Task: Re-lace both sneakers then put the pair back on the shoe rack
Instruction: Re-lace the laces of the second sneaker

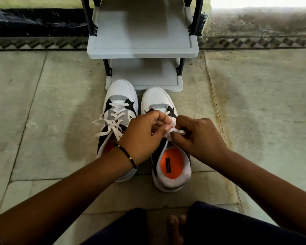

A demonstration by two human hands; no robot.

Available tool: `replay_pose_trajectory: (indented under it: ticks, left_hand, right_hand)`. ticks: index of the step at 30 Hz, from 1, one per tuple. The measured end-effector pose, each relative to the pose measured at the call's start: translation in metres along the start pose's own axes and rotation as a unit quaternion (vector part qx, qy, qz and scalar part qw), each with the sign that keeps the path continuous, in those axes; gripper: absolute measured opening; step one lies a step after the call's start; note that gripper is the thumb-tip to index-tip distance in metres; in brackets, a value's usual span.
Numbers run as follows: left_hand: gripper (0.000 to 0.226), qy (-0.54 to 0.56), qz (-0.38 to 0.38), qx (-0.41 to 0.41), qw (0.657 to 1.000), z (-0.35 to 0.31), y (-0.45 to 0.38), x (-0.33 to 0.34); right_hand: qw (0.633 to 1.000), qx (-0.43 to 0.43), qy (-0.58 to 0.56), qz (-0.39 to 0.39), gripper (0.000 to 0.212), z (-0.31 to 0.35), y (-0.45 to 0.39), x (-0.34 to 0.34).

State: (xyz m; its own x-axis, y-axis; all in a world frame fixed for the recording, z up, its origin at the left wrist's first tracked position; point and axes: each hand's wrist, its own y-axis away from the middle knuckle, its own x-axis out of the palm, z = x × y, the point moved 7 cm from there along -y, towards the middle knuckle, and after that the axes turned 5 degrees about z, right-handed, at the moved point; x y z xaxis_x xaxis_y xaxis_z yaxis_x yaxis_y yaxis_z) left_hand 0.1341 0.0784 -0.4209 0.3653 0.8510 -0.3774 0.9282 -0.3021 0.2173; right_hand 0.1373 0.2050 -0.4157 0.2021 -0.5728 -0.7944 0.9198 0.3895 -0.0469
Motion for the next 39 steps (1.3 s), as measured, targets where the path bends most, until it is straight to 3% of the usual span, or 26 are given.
replay_pose_trajectory:
  ticks: [2, 8, 11, 14, 18, 22, 27, 31, 39]
  left_hand:
    - [0.018, 0.007, 0.009, -0.017, 1.0, 0.005, -0.002, 0.002]
    - [0.027, 0.017, 0.137, -0.018, 0.99, 0.004, -0.005, 0.011]
    - [0.025, 0.009, 0.141, -0.014, 0.99, 0.005, -0.005, 0.008]
    - [0.023, -0.112, 0.119, 0.032, 0.986, -0.003, -0.005, 0.005]
    - [0.027, -0.316, 0.074, 0.078, 0.943, -0.015, -0.004, -0.003]
    - [0.021, -0.45, 0.04, 0.1, 0.887, -0.019, 0.001, -0.004]
    - [0.024, -0.527, 0.039, 0.133, 0.838, -0.02, 0.005, -0.011]
    - [0.024, -0.549, 0.103, 0.062, 0.827, -0.003, 0.007, -0.016]
    - [0.023, -0.579, 0.13, 0.057, 0.803, -0.004, 0.013, -0.021]
  right_hand:
    - [1.0, -0.003, 0.018, -0.012, 0.025, 0.004, 0.001, 0.0]
    - [0.998, -0.04, 0.046, -0.018, 0.023, 0.018, 0.003, -0.001]
    - [0.997, -0.06, 0.057, 0.011, 0.013, 0.023, 0.004, -0.001]
    - [0.996, -0.053, 0.056, 0.05, 0.012, 0.019, 0.002, 0.002]
    - [0.996, -0.03, -0.013, 0.088, 0.013, 0.015, 0.0, 0.003]
    - [0.997, -0.058, 0.001, 0.056, 0.01, 0.018, -0.002, -0.009]
    - [0.998, -0.029, -0.018, 0.06, 0.008, 0.003, 0.004, -0.017]
    - [0.991, 0.006, 0.04, 0.131, 0.013, -0.018, 0.017, -0.013]
    - [0.986, 0.027, 0.031, 0.16, 0.015, -0.023, 0.024, -0.011]
